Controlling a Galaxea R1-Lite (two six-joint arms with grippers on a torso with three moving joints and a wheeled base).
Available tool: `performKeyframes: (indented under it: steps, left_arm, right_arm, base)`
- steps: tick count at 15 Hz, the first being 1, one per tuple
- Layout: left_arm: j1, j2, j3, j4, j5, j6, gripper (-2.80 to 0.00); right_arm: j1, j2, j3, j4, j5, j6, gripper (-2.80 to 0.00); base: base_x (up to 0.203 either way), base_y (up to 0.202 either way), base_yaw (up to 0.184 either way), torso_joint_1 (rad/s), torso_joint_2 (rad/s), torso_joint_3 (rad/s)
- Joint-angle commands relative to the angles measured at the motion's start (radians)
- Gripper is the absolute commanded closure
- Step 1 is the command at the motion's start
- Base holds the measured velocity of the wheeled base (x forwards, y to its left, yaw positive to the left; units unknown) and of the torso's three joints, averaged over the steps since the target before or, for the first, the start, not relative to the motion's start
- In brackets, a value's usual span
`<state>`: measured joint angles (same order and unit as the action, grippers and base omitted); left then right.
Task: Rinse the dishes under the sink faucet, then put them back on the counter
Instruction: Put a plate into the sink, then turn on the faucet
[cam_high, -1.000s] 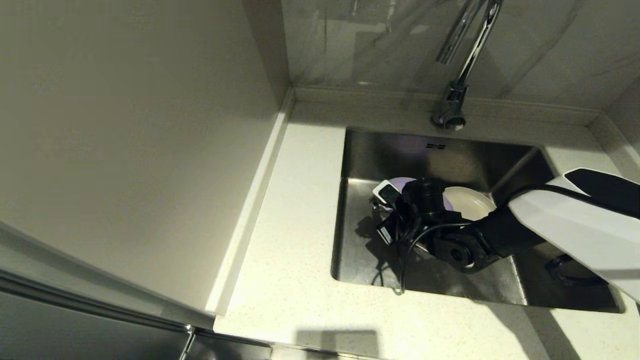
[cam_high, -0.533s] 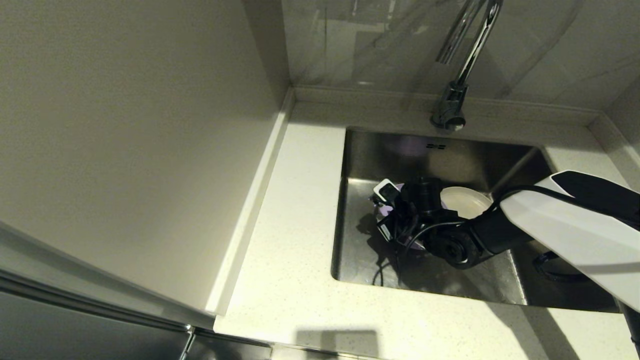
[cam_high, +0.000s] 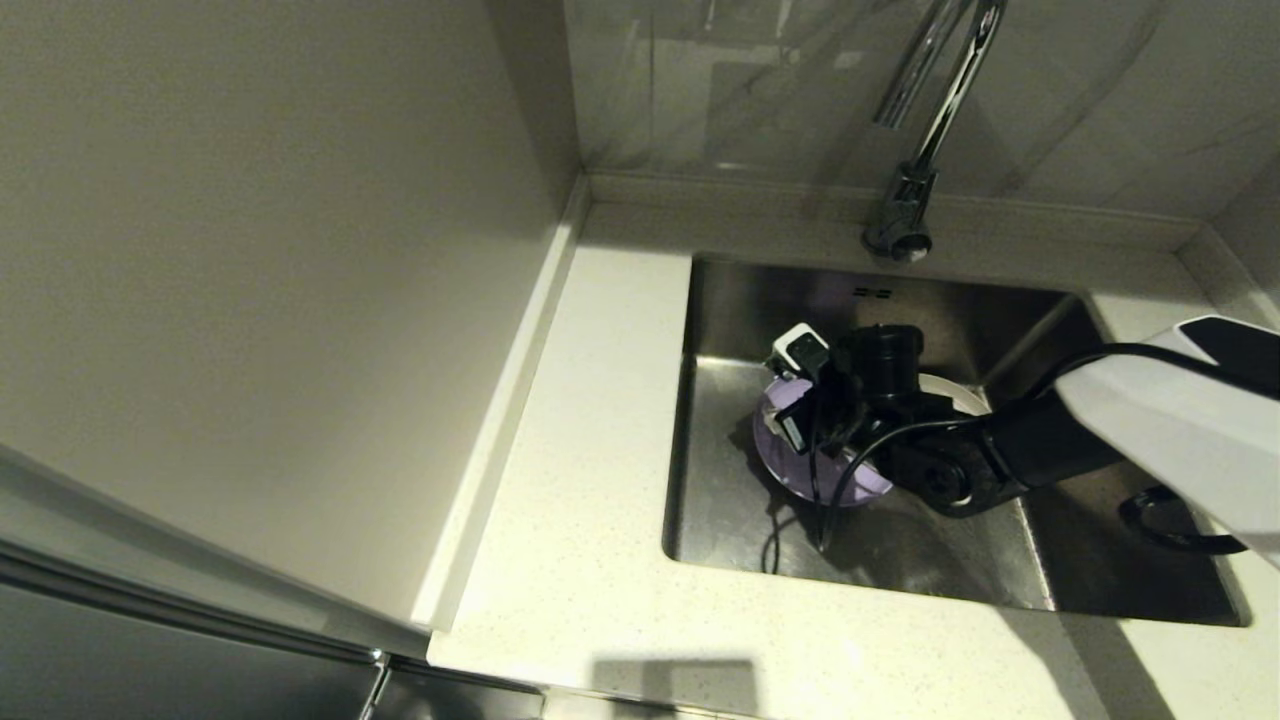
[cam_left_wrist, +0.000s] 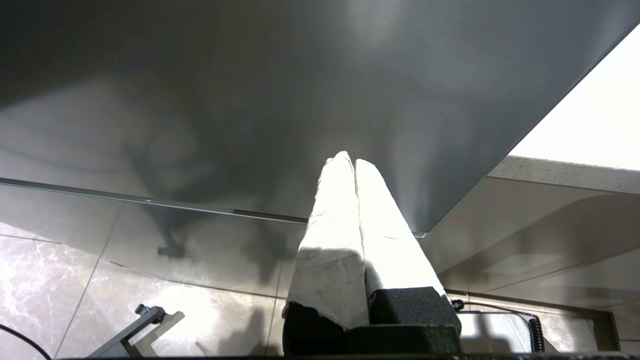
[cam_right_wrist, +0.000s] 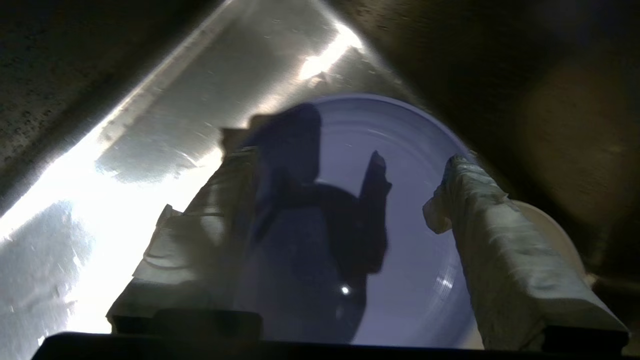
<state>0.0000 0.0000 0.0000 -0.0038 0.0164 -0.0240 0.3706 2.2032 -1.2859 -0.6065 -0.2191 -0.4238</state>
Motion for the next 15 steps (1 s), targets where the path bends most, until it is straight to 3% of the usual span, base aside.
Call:
performKeyframes:
  steps: [1,6,9,12,14,15]
  left_arm:
    - [0.0,-0.002,0.0,-0.001,0.0,-0.001,0.0]
    - [0.0,-0.002,0.0,-0.001,0.0,-0.001,0.0]
    - [0.0,-0.002,0.0,-0.001,0.0,-0.001,0.0]
    - [0.0,-0.002,0.0,-0.001,0.0,-0.001,0.0]
    - [0.0,-0.002,0.0,-0.001,0.0,-0.001,0.0]
    - [0.0,-0.002,0.0,-0.001,0.0,-0.001,0.0]
  right_arm:
    - [-0.036,-0.19,0.059,0.078,0.008,-0.001,-2.8]
    - [-0.231,-0.641,0.295,0.529,0.127,-0.001,-2.8]
    - [-0.384,-0.781,0.393,0.708,0.149,-0.001,-2.8]
    - [-0.444,-0.864,0.395,0.864,0.15,-0.001,-2.8]
    - [-0.45,-0.893,0.399,0.887,0.135,-0.002,-2.8]
    - [-0.45,-0.907,0.405,0.888,0.124,-0.004,0.0]
  base:
    - [0.0,0.0,0.0,0.0,0.0,0.0]
    - [0.0,0.0,0.0,0.0,0.0,0.0]
    - [0.0,0.0,0.0,0.0,0.0,0.0]
    - [0.0,0.0,0.0,0.0,0.0,0.0]
    - [0.0,0.0,0.0,0.0,0.0,0.0]
    - [0.0,0.0,0.0,0.0,0.0,0.0]
